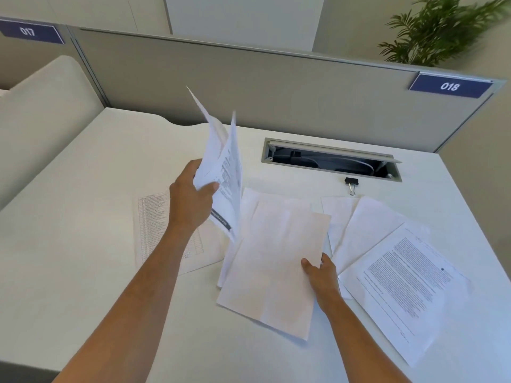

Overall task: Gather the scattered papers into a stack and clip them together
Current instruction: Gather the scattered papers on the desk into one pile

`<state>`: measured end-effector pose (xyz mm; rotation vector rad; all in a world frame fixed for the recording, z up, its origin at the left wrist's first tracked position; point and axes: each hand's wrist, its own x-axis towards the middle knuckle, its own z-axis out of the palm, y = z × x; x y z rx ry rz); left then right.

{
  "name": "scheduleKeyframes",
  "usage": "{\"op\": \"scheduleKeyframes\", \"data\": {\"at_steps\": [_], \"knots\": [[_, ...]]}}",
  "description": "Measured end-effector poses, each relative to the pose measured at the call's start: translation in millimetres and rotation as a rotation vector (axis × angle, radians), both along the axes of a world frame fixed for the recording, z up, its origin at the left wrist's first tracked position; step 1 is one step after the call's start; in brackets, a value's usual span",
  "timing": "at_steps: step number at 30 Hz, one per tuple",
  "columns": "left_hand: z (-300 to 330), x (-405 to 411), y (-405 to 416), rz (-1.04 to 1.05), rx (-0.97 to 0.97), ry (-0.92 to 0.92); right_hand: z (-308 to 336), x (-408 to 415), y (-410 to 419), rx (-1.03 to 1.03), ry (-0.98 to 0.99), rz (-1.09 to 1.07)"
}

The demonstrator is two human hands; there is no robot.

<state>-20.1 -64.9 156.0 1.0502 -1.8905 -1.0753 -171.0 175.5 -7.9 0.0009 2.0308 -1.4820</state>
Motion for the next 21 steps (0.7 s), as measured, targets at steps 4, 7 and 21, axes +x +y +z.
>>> {"op": "scheduleKeyframes", "data": {"at_steps": [4,7,21], "knots": [[-3.1,-1.1,9.2,-0.169,0.264,0.399,6.0,0.1,0.3,-0.029,-0.019,-0.013],[-37.0,3.2,13.1,-0.199,0.553,0.615,7.6,-1.1,0.8,-0.033,-0.036,-0.004],[-149.2,31.7,64.2,-0.164,0.713,-0.131,12.1,-11.2,3.2,-0.234,-0.296,-0.015]]}}
